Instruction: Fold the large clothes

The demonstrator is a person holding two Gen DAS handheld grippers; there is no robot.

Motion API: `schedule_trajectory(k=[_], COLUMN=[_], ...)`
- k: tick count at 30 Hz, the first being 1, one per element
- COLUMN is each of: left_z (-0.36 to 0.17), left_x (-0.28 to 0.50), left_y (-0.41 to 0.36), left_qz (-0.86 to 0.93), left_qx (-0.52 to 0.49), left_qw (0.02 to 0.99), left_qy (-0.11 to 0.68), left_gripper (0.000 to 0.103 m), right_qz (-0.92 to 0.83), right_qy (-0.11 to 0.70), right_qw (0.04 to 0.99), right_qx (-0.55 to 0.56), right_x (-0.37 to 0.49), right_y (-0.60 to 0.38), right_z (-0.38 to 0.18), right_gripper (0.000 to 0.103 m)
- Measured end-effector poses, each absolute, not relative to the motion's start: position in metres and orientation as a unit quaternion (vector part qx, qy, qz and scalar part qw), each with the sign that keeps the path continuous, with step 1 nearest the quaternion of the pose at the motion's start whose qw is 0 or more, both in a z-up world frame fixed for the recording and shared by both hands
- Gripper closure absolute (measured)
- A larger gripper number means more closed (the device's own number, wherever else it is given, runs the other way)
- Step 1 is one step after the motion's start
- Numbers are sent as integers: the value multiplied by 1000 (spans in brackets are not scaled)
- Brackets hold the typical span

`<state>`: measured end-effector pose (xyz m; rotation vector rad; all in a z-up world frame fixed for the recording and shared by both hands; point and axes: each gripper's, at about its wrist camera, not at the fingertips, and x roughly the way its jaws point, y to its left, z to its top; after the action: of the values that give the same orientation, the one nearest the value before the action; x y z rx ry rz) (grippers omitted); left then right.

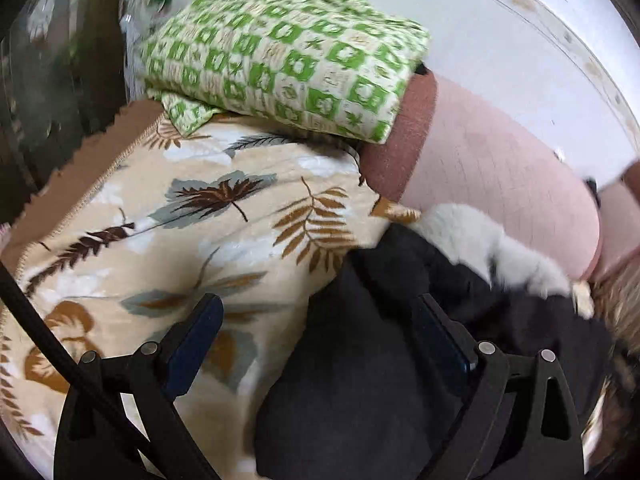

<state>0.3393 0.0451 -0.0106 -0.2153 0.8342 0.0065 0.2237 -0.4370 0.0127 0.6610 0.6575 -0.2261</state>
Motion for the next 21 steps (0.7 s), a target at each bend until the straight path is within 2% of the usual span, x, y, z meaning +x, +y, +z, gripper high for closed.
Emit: schedule_trajectory(k=[1, 2, 6, 9, 12, 13, 17, 21], left_z=[-11, -13, -17, -36, -64, -71, -97, -103], left_x=[336, 335, 340, 370, 406, 415, 441, 436], left_y=[38, 30, -10, -48, -57, -55, -39, -41], left_qz=[-5, -17, -77, -127, -116, -107, -94, -84], left_qx=[-95, -88, -66, -25, -36, -44, -102, -96], left_qw=[907, 905, 906, 886, 871, 870, 864, 877], left_qy=[410, 416, 412, 446, 476, 479, 485, 463], left_gripper=[8, 8, 8, 8, 8, 7, 4, 3], right_qz=[-102, -88, -21, -47, -98, -110, -103, -107], right_qy=[323, 331, 359, 378, 407, 421, 426, 413], right_qw=[890, 893, 900, 906, 897, 889, 868, 871], right_qx=[306, 292, 246, 181, 140, 144, 235, 245], right_x=[223, 224, 244, 272, 302, 313, 327, 330], right_y=[-427, -413, -357, -333, -337, -345, -380, -383], right_z=[16, 19, 15, -5, -35, -50, -79, -88], right_gripper=[59, 60, 60, 60, 57, 54, 54, 54])
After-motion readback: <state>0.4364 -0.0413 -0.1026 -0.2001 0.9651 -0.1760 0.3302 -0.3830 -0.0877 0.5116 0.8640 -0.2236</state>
